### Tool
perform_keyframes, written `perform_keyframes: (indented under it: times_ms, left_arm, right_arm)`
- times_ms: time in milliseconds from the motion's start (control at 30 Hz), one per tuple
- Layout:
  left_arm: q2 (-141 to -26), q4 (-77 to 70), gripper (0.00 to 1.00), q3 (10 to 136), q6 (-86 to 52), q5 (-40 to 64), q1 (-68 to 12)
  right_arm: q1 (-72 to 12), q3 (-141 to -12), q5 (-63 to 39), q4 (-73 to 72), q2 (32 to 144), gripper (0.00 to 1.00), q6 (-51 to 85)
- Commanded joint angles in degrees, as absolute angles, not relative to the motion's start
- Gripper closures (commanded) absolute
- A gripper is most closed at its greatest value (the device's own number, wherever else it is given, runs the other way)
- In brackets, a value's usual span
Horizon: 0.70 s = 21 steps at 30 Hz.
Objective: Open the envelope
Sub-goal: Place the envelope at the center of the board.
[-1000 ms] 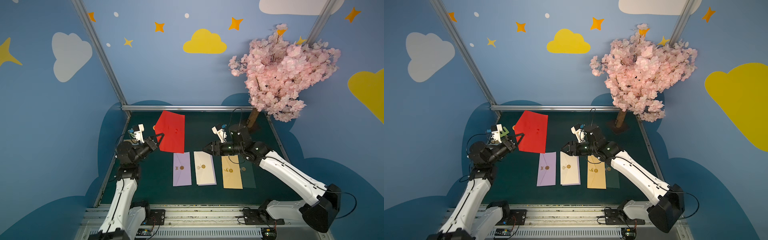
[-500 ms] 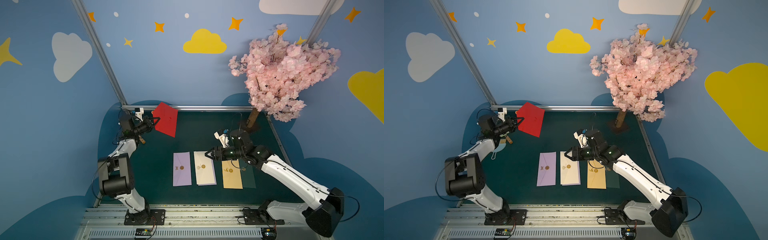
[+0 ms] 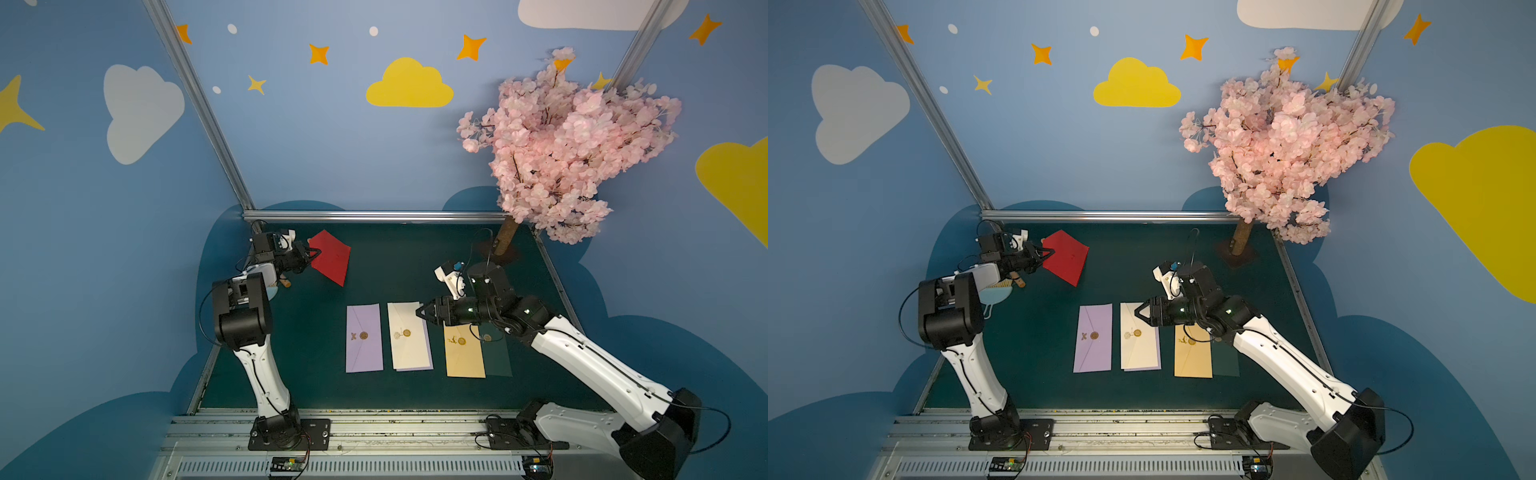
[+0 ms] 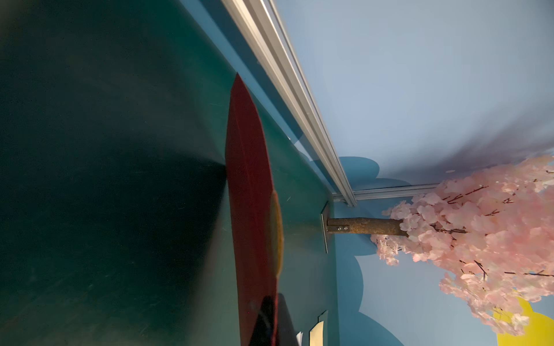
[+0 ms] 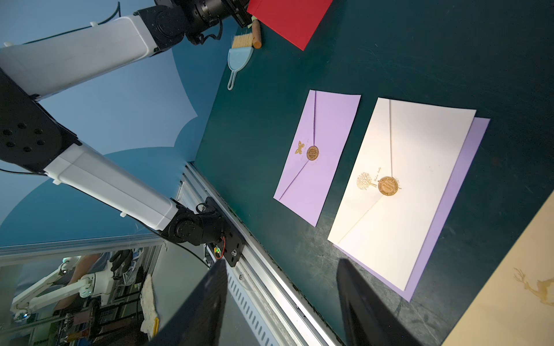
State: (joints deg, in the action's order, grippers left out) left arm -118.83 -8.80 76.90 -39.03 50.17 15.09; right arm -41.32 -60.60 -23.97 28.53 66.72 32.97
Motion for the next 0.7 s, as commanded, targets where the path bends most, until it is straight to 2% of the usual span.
perform_keyframes:
  times_ms: [0, 667]
  left_arm:
    - [-119.8, -8.0, 0.98, 76.3, -36.1, 48.9, 16.1]
    - [-126.1, -14.2, 0.97, 73.8, -38.9, 46.8, 19.2]
  right_arm:
    - [-41.0, -59.8, -23.9, 29.4, 66.6, 0.41, 32.7]
    - [-40.8, -60.5, -24.3, 29.7, 70.0, 0.41, 32.4]
